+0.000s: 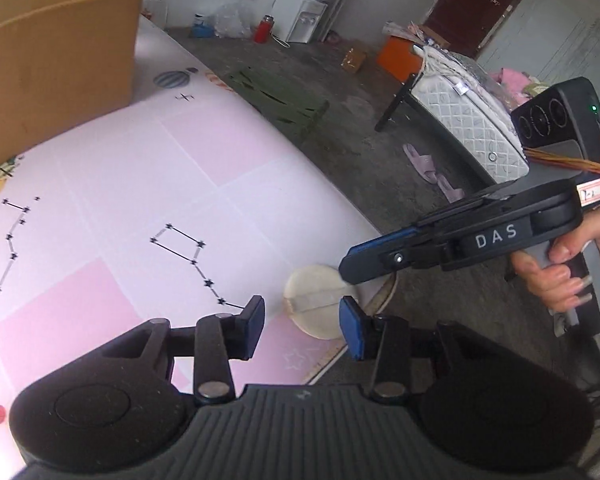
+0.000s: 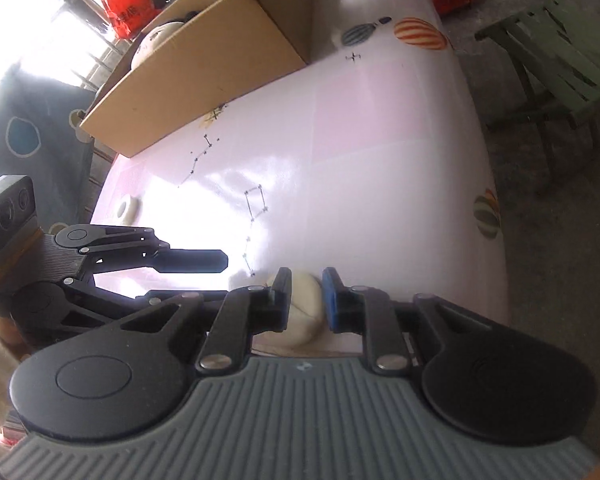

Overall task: Organize soft objects
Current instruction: 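Grasp the beige round puff with the left tool while the right tool grasps it too, then carry the beige puff into the box with both tools and release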

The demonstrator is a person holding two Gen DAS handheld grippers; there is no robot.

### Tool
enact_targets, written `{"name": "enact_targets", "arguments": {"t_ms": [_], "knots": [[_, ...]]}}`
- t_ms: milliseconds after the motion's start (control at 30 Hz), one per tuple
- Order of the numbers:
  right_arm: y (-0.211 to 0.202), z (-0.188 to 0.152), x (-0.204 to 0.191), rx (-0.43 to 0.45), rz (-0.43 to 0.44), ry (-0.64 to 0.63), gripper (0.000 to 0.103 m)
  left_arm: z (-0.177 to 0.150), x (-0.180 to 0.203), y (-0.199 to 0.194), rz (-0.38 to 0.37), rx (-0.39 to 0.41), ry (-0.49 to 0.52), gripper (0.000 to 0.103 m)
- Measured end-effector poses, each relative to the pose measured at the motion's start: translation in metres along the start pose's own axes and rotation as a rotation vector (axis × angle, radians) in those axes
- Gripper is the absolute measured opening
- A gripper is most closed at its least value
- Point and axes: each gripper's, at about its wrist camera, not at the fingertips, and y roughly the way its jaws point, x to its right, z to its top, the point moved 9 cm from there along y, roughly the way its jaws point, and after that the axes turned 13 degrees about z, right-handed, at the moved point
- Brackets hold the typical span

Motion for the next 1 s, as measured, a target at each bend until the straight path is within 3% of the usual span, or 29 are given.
{"name": "enact_targets", "arguments": {"t_ms": [100, 200, 333, 400, 433, 467, 533, 633, 700, 767, 1000], "knots": [[0.016, -0.020, 0.002, -0.036, 0.046, 0.065, 0.019, -0.003, 0.012, 0.013, -0.028, -0.035, -0.001, 0.043], [0.015, -0.025, 0.007, 0.025, 0.071, 0.108, 0.014, -0.003, 0.014, 0.020, 0.001, -0.018, 0.004, 0.042], [0.019, -0.025, 0.018, 0.082, 0.161, 0.225, 0.014, -0.003, 0.004, 0.021, -0.015, -0.015, -0.061, 0.023], [0.021, -0.023, 0.019, 0.098, 0.178, 0.266, 0.014, -0.003, -0.002, 0.019, 0.032, -0.009, -0.052, 0.036], [0.022, -0.023, 0.017, 0.098, 0.177, 0.260, 0.014, -0.003, -0.004, 0.017, 0.063, -0.006, -0.035, 0.049], [0.024, -0.023, 0.014, 0.092, 0.176, 0.237, 0.014, -0.003, -0.006, 0.014, 0.077, -0.002, -0.026, 0.050], [0.028, -0.024, 0.012, 0.082, 0.197, 0.230, 0.013, -0.005, -0.004, 0.011, 0.045, 0.005, -0.045, 0.043], [0.035, -0.021, 0.011, 0.101, 0.216, 0.244, 0.011, -0.007, -0.010, 0.011, 0.057, 0.021, -0.062, 0.011], [0.044, -0.017, 0.012, 0.110, 0.253, 0.301, 0.010, -0.010, -0.018, 0.011, 0.101, 0.035, -0.059, 0.007], [0.052, -0.017, 0.009, 0.113, 0.268, 0.304, 0.006, -0.012, -0.025, 0.010, 0.072, 0.034, -0.103, 0.004], [0.062, -0.005, -0.021, 0.154, 0.222, 0.178, 0.004, -0.008, -0.029, 0.003, 0.084, 0.053, -0.119, 0.004]]}}
